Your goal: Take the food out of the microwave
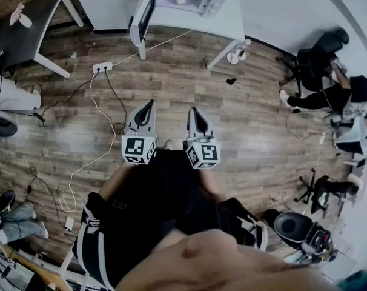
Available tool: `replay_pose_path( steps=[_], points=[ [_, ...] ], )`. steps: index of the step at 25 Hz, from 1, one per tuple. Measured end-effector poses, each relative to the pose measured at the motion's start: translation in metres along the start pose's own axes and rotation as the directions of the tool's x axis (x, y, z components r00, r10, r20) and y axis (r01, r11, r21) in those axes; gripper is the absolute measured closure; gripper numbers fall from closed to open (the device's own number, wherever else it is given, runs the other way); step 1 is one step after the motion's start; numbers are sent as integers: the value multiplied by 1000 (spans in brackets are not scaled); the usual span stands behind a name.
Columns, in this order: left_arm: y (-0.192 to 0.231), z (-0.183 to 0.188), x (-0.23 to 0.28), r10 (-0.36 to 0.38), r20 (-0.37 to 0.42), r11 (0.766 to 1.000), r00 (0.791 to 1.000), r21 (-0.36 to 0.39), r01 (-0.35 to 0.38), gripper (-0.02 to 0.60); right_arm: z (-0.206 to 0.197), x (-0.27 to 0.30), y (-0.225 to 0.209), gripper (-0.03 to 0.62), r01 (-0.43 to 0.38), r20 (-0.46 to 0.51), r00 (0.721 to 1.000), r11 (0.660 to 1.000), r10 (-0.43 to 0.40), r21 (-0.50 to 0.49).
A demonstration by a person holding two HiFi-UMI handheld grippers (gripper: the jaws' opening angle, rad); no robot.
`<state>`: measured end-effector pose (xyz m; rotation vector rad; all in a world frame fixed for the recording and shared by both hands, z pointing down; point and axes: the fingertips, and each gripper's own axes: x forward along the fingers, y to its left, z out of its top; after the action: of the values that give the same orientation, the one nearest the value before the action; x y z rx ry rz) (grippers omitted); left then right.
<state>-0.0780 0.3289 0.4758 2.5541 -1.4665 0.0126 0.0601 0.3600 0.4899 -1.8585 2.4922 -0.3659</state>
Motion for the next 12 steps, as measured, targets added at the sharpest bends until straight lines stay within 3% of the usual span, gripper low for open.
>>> replay_pose_path(
  steps=[12],
  points=[
    [-8, 2, -12, -8, 15, 1000, 1000, 1, 8, 550, 3, -12, 8, 563, -14, 13, 1000, 1000, 14, 10]
  ],
)
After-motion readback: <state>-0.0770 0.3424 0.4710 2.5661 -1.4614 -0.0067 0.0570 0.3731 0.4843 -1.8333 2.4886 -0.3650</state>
